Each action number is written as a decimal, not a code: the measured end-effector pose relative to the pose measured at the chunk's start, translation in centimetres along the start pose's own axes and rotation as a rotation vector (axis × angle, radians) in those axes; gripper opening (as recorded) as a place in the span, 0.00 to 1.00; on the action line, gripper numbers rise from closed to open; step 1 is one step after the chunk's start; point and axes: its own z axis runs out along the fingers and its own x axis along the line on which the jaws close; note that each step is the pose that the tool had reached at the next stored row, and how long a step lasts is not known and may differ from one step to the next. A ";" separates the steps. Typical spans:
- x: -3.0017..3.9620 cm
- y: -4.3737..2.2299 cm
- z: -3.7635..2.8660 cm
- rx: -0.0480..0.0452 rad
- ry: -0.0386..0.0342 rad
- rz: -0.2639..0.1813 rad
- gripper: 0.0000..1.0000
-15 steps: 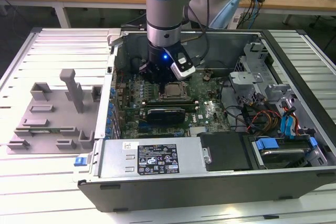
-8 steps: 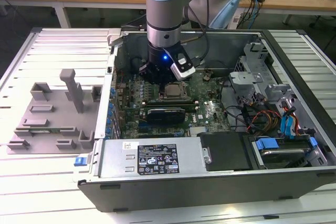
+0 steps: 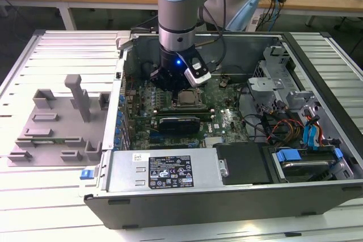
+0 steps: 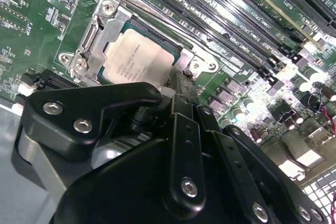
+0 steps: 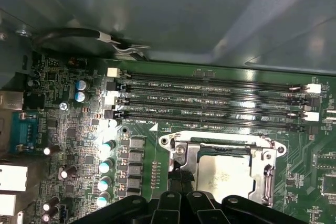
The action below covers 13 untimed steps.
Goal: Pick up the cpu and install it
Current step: 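Close the cpu cover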
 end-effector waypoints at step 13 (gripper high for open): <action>-0.23 -0.01 -1.79 0.0110 -0.0143 -0.001 0.11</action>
